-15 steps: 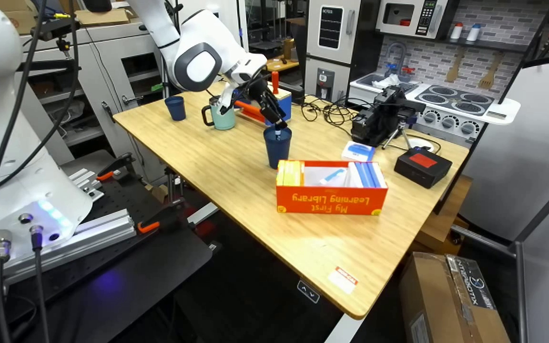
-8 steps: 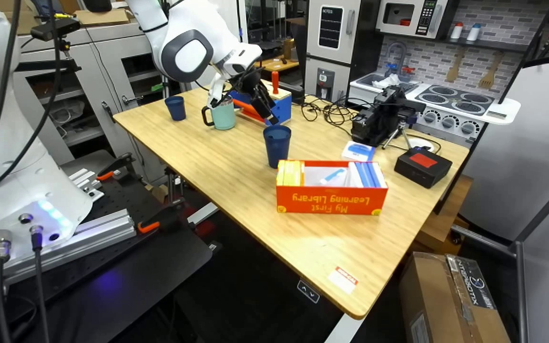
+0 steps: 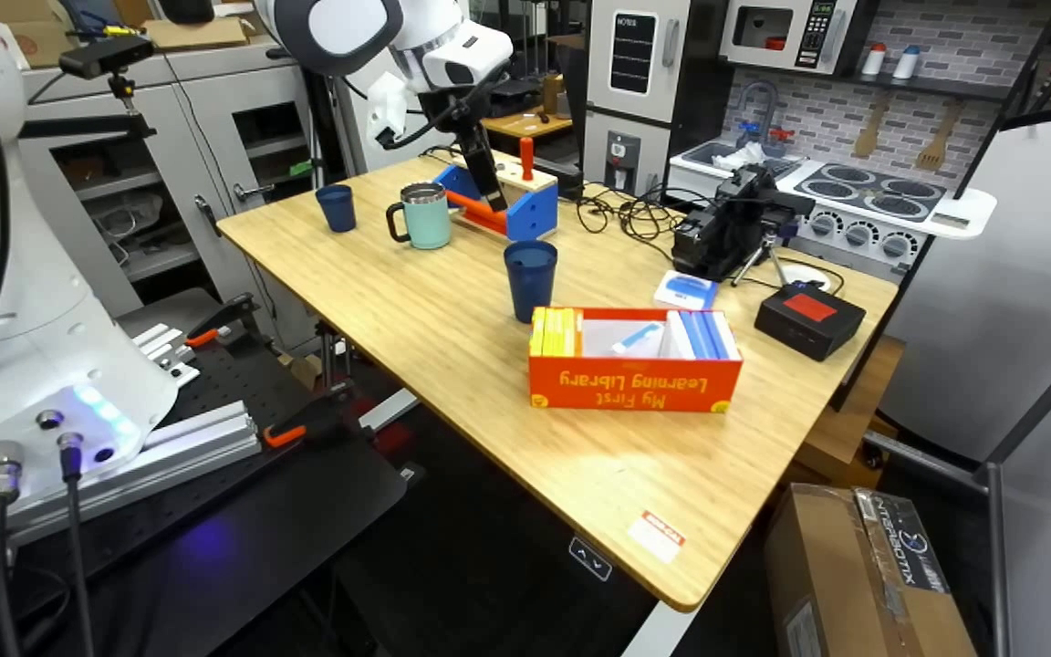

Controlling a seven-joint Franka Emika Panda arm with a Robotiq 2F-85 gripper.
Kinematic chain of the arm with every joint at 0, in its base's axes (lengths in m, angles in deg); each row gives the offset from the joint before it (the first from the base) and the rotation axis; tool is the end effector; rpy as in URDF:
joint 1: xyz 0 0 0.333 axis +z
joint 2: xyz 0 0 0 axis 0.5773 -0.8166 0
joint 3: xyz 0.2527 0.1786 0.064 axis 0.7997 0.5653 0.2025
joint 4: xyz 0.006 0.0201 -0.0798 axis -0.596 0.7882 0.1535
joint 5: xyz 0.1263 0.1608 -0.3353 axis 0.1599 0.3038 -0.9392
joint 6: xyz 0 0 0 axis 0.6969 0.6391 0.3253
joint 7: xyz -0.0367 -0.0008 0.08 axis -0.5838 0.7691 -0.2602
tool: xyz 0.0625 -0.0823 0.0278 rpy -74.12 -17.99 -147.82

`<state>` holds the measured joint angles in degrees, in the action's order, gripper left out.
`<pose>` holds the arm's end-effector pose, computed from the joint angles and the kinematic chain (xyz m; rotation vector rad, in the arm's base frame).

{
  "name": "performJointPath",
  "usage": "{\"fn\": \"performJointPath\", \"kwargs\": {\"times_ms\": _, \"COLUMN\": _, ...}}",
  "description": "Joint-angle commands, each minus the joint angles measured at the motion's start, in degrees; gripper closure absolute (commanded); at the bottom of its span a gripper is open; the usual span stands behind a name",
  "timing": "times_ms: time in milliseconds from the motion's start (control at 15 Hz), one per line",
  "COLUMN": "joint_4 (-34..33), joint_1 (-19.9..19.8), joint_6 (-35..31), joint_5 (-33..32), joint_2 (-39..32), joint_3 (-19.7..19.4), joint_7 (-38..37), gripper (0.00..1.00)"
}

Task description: Put the marker inside the cup

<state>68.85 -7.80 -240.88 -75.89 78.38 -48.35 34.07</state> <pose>0.4413 -0.1011 0.2778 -2.8961 0.9259 -0.5591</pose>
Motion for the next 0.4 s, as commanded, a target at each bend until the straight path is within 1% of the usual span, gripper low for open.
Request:
{"fn": "performJointPath", "kwargs": {"times_ms": 0, "joint_4": -2.22, "joint_1": -2.65, "joint_6": 15.7, "joint_5": -5.3, "joint_2": 7.68, "joint_3": -1.97, "joint_7": 1.05, "gripper": 0.0}}
{"fn": "performJointPath", "kwargs": {"times_ms": 67, "joint_4": -3.06, "joint_1": -3.47, "joint_6": 18.95, "joint_5": -7.11, "joint_2": 9.02, "joint_3": -1.9, "joint_7": -0.05, "gripper": 0.0}}
{"fn": "performJointPath", "kwargs": {"times_ms": 133, "joint_4": -4.58, "joint_1": -13.47, "joint_6": 22.49, "joint_5": -3.55, "joint_2": 8.92, "joint_3": 8.52, "joint_7": 2.65, "gripper": 0.0}}
{"fn": "performJointPath", "kwargs": {"times_ms": 200, "joint_4": -5.21, "joint_1": -15.44, "joint_6": 24.84, "joint_5": -3.94, "joint_2": 9.71, "joint_3": 10.55, "joint_7": 1.78, "gripper": 0.0}}
{"fn": "performJointPath", "kwargs": {"times_ms": 333, "joint_4": -6.99, "joint_1": -22.21, "joint_6": 29.29, "joint_5": -5.18, "joint_2": 10.82, "joint_3": 18.32, "joint_7": -0.72, "gripper": 0.0}}
